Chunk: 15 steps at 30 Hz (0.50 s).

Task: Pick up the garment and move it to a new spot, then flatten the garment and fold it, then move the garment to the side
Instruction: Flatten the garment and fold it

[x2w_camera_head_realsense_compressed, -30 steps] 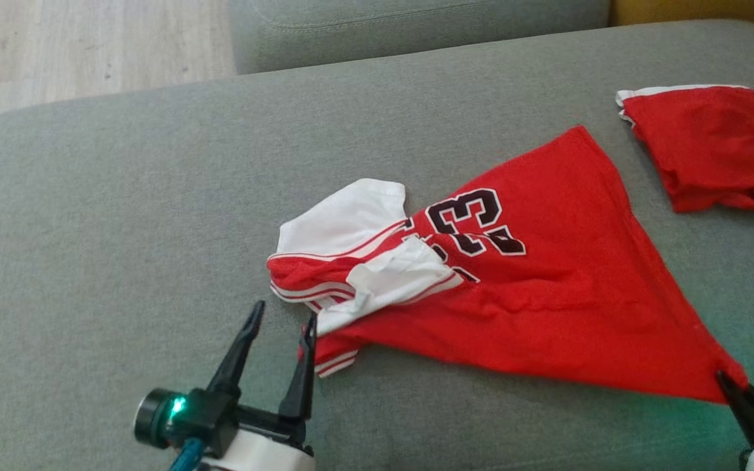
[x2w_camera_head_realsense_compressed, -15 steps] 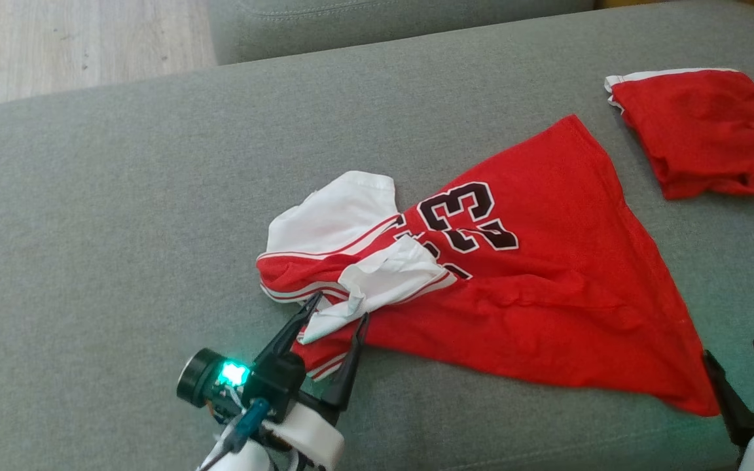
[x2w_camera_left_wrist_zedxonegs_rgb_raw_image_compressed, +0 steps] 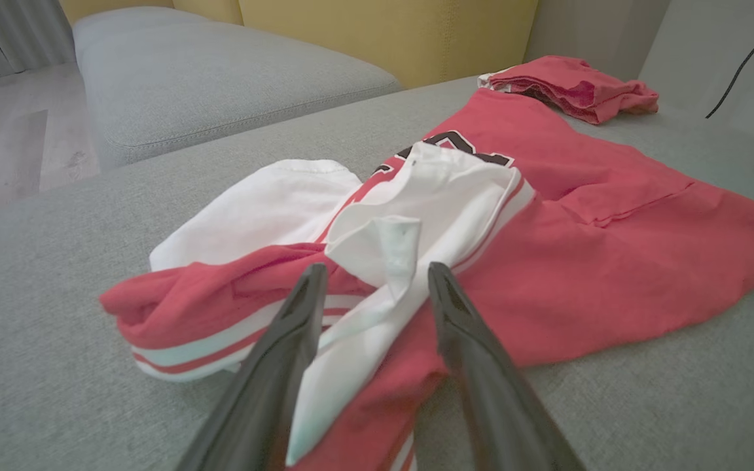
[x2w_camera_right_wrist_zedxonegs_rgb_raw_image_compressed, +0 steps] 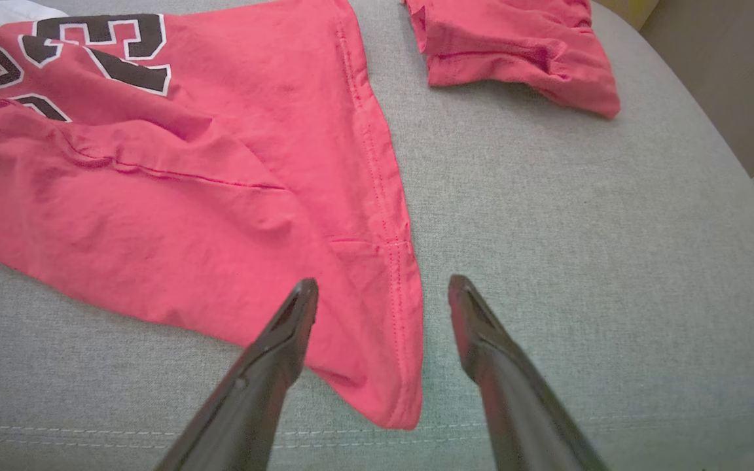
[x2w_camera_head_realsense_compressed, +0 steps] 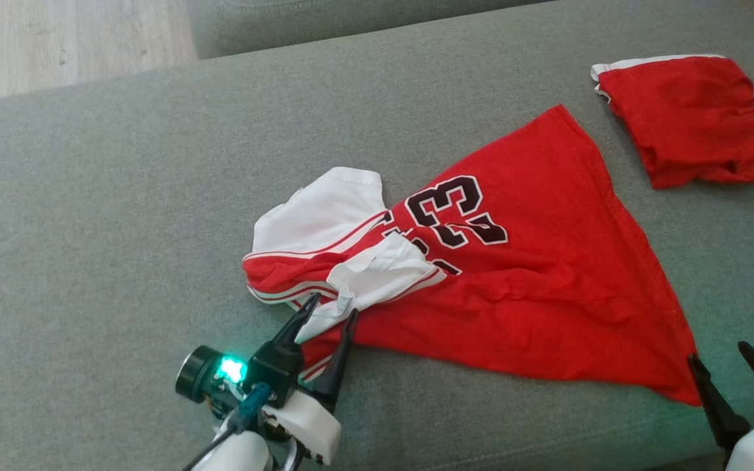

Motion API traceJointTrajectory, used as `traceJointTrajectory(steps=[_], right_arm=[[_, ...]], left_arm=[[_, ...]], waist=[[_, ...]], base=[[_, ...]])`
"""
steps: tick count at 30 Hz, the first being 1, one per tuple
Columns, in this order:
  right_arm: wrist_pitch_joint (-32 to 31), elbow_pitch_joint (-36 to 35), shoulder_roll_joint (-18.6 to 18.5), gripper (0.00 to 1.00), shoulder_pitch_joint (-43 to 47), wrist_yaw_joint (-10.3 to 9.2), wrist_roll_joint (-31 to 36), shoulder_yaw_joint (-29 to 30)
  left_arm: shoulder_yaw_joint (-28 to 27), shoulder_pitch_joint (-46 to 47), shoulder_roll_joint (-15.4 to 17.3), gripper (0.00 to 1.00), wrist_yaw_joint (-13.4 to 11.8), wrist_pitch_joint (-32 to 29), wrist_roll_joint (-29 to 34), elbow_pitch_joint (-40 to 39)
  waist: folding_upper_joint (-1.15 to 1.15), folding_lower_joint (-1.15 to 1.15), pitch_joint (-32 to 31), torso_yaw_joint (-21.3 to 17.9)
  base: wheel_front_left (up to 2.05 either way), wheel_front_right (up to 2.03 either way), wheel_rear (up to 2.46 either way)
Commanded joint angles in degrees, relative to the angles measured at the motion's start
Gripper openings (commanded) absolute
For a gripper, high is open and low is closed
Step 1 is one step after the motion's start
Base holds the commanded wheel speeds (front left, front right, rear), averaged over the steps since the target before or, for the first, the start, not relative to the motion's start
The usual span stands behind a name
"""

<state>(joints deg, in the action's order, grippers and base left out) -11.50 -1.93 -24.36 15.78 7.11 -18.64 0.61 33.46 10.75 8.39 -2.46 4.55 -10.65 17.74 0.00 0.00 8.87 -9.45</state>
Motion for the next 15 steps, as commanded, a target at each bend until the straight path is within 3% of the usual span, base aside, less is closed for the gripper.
traceJointTrajectory(steps=[1,2,4,5,7,11,15], right_arm=[[1.00,-1.33,-1.86,1.00,-1.80,0.37,0.44,-0.47],[1.13,-1.26,-1.79,1.00,-1.84,0.37,0.48,-0.49],[1.39,-1.12,-1.66,1.00,-1.92,0.37,0.50,-0.49],[1.50,-1.02,-1.62,1.00,-1.95,0.37,0.52,-0.50],[1.72,-0.80,-1.54,1.00,-2.01,0.37,0.58,-0.52],[2.19,-0.39,-1.21,1.00,-2.09,0.37,0.58,-0.80],[2.52,-0.15,-0.44,1.00,-1.53,0.37,-0.54,-1.16]], left_arm=[[-1.60,3.15,-0.15,0.79,-0.12,0.48,-0.10,-1.58],[-1.56,3.33,-0.29,0.71,-0.05,0.60,-0.25,-1.57],[-1.47,3.66,-0.47,0.41,0.10,0.83,-0.51,-1.63],[-1.35,3.80,-0.48,0.32,0.25,1.00,-0.56,-1.69],[-1.23,4.01,-0.48,0.00,0.37,1.33,-0.66,-1.90],[-1.37,4.19,-0.20,0.00,0.22,2.53,-0.78,-3.32],[-3.30,3.51,1.89,0.00,-1.55,4.38,-0.45,-7.47]], waist=[[0.00,0.00,0.18,-0.05],[0.00,0.00,0.33,-0.06],[0.00,0.00,0.62,-0.04],[0.00,0.00,0.72,-0.02],[0.00,0.00,0.84,0.05],[0.00,0.00,0.65,0.22],[0.00,0.00,-0.07,0.62]], base=[[0.00,0.00,0.00],[0.00,0.00,0.00],[0.00,0.00,0.00],[0.00,0.00,0.00],[0.00,0.00,0.00],[0.00,0.00,0.00],[0.00,0.00,0.00]])
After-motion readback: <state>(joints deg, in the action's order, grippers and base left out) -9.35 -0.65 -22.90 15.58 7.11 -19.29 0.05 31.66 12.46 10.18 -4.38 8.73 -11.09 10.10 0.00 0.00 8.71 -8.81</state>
